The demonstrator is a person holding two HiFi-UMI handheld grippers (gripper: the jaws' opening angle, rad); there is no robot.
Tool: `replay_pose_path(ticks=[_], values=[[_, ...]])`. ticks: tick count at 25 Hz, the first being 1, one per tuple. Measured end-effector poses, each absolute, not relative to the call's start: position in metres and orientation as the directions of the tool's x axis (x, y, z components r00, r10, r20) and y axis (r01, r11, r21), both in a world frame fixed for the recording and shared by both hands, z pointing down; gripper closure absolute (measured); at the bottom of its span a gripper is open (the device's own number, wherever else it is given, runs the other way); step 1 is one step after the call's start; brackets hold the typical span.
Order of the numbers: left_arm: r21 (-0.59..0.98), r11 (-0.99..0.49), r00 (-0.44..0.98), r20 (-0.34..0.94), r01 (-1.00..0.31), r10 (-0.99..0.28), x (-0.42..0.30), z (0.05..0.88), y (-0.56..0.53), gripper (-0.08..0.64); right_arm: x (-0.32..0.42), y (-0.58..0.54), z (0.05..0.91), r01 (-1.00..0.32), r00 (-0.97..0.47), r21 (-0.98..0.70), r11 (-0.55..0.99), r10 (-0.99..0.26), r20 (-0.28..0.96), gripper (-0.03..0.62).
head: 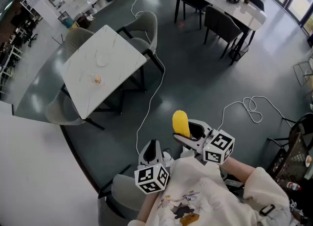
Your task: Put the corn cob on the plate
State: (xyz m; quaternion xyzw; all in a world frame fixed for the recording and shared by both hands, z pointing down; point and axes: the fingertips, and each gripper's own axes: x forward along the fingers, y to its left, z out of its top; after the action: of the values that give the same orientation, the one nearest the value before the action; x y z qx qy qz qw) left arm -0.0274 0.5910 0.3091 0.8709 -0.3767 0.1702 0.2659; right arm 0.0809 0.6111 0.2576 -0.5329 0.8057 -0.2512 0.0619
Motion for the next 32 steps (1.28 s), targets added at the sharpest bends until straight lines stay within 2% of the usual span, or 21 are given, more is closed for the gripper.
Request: replay_pose_path(ticks=[8, 21, 32], values=[[0.347, -0.55, 0.645, 0.512, -0.76, -0.567, -0.037, 0.313, 0.603, 0.518, 0.07, 0.621, 0.262, -0.818, -0.448, -0.478, 0.32, -0.876, 0.179, 0.345], [0.35, -0.528, 0.631, 0.505, -0.773, -0.589, 0.004, 0.315, 0.609, 0.518, 0.11, 0.628, 0.261, -0.814, -0.485, -0.45, 0.368, -0.856, 0.177, 0.345], [0.344, -0.47, 0.582, 0.523, -0.813, -0.623, 0.005, 0.321, 0.574, 0.518, 0.115, 0.587, 0.273, -0.78, -0.544, -0.472, 0.411, -0.819, 0.185, 0.345]])
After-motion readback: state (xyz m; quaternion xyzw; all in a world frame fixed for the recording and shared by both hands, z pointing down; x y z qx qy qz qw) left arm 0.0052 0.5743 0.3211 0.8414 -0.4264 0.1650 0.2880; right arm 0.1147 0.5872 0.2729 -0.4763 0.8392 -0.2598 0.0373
